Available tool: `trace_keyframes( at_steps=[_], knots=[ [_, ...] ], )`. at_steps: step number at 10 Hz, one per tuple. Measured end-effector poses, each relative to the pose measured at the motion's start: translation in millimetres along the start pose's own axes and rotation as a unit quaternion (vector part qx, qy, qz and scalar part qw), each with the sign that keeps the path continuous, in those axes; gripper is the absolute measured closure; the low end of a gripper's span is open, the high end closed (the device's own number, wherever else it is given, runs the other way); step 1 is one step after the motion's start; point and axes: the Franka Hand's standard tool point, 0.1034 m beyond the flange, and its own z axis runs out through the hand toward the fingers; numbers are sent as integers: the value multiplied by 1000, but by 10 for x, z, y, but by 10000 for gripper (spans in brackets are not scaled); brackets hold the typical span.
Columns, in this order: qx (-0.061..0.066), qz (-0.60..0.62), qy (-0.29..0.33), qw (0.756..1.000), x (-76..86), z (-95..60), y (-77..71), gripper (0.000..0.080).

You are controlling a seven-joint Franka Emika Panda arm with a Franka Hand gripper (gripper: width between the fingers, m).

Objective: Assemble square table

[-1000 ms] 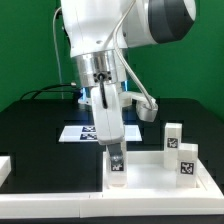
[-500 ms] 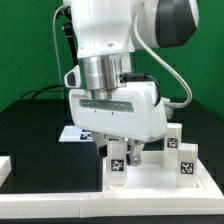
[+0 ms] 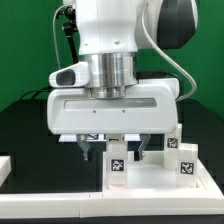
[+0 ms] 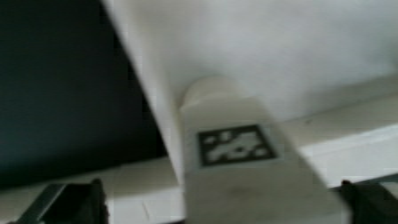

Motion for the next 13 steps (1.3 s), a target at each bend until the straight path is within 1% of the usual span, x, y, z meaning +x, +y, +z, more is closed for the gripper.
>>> trace_keyframes(
  at_steps=[1, 2, 3, 4, 5, 9, 10, 11, 12, 13],
  knots=[
    [-2, 29, -1, 1000, -9, 6, -6, 150],
    [-2, 28, -1, 1000, -9, 5, -1, 263],
    [-1, 49, -1, 999, -9, 6, 0, 263],
    [-1, 97, -1, 995, -10, 7, -8, 445],
    [-1, 127, -1, 992, -10, 7, -7, 509],
    [-1, 245, -1, 970, -10, 7, -9, 509],
    [0, 323, -6, 946, -27, 10, -25, 509],
    [6, 382, -11, 924, -32, 11, -2, 509],
    [13, 447, -27, 894, -49, 8, 14, 509],
    [22, 525, -41, 850, -56, 4, 5, 509]
  ],
)
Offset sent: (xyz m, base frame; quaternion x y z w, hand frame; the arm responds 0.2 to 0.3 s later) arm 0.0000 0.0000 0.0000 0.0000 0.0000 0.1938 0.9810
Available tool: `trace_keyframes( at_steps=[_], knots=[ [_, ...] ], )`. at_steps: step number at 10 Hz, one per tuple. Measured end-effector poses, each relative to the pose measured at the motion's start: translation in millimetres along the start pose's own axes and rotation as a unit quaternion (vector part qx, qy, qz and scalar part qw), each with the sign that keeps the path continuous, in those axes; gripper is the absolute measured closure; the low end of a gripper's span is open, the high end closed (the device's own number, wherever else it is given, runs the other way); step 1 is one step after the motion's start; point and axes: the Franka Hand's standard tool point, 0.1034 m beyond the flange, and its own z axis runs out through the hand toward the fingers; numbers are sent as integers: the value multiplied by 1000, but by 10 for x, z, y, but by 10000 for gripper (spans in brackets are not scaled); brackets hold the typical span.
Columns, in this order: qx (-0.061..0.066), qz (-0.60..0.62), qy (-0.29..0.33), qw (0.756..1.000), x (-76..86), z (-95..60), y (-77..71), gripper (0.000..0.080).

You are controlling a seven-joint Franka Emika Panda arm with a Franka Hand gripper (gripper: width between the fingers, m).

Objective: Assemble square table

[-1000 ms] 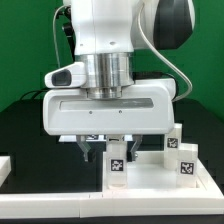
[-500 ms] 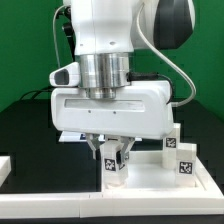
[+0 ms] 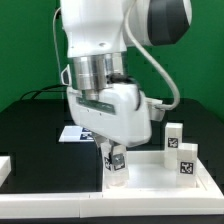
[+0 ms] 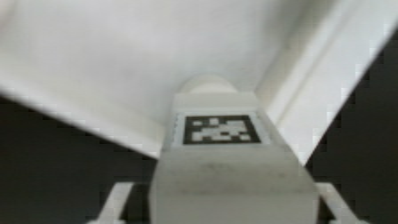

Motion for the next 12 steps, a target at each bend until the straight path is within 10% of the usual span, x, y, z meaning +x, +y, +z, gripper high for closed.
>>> trace_keyframes(
  at_steps=[5, 7, 12],
  knots=[
    [8, 263, -10, 965, -57, 33, -21, 509],
    [8, 234, -10, 972, -59, 35, -19, 274],
    [-10, -50, -11, 999, -99, 11, -34, 151]
  ],
)
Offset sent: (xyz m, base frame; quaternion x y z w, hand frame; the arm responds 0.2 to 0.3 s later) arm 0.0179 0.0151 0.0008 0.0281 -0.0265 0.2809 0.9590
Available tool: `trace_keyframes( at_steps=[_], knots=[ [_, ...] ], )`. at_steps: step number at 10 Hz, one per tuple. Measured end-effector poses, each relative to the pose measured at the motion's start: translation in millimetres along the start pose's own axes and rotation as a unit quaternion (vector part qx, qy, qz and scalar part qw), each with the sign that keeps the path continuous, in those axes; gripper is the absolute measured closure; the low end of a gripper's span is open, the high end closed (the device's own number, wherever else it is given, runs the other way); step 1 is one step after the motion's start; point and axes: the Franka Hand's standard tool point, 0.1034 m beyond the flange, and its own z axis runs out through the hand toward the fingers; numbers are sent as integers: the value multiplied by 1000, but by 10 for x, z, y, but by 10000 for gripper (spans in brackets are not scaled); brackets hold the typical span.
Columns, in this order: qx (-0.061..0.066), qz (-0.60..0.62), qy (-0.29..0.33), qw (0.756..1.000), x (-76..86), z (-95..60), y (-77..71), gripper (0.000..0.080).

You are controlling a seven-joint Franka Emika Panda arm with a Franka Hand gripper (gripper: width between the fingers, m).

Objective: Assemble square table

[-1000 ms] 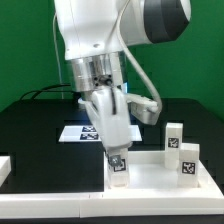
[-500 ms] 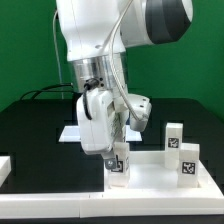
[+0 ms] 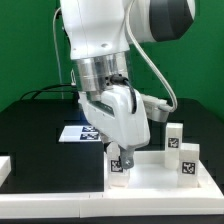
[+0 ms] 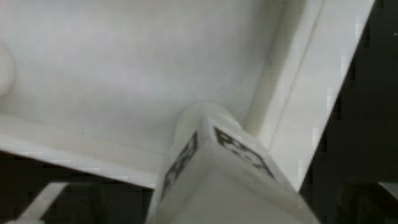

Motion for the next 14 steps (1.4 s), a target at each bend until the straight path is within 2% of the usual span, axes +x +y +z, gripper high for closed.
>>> trace_keyframes(
  at_steps=[2, 4, 5, 6, 7, 8, 9, 11, 14],
  knots=[
    [-1, -64, 1, 998, 1, 1, 2, 150],
    [-25, -242, 18, 970, -61, 20, -17, 150],
    [-25, -263, 20, 964, -66, 19, -28, 150],
    [-24, -233, 21, 972, -59, 18, -25, 272],
    [-25, -236, 21, 971, -57, 18, -23, 272],
    [-22, -203, 21, 979, -63, 19, -27, 410],
    [-22, -162, 21, 986, -62, 20, -24, 511],
    [-20, -112, 22, 993, -63, 21, -25, 510],
    [-18, 33, 20, 999, -19, 18, 0, 510]
  ],
)
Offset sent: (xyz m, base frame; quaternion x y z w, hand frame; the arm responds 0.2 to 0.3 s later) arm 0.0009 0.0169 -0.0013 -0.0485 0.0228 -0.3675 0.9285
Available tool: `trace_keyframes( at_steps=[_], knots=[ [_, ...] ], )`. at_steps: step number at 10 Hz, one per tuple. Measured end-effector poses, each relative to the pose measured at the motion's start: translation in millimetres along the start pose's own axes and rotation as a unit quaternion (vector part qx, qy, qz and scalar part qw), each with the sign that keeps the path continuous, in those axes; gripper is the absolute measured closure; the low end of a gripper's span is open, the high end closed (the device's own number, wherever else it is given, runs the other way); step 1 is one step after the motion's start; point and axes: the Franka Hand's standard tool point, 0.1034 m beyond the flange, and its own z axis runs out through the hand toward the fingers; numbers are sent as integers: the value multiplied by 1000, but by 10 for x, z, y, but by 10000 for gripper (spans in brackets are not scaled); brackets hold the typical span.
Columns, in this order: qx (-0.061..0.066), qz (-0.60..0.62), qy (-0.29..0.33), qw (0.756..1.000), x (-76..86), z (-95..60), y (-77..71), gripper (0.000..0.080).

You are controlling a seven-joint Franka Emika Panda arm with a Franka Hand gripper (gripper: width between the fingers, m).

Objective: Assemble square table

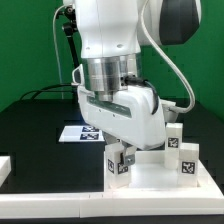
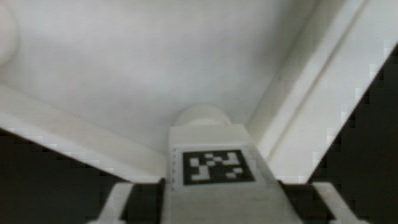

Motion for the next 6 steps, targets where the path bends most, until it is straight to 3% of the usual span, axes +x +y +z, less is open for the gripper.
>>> trace_keyframes(
  at_steps=[1, 3, 4, 5, 6],
  knots=[
    [-3, 80, -11, 997, 28, -5, 21, 510],
    [10, 294, -33, 955, -17, -1, -36, 509],
    [21, 397, -32, 917, -21, 6, -88, 509],
    [27, 439, -35, 898, -22, 16, -94, 509],
    [27, 432, -35, 901, -19, 17, -91, 509]
  ],
)
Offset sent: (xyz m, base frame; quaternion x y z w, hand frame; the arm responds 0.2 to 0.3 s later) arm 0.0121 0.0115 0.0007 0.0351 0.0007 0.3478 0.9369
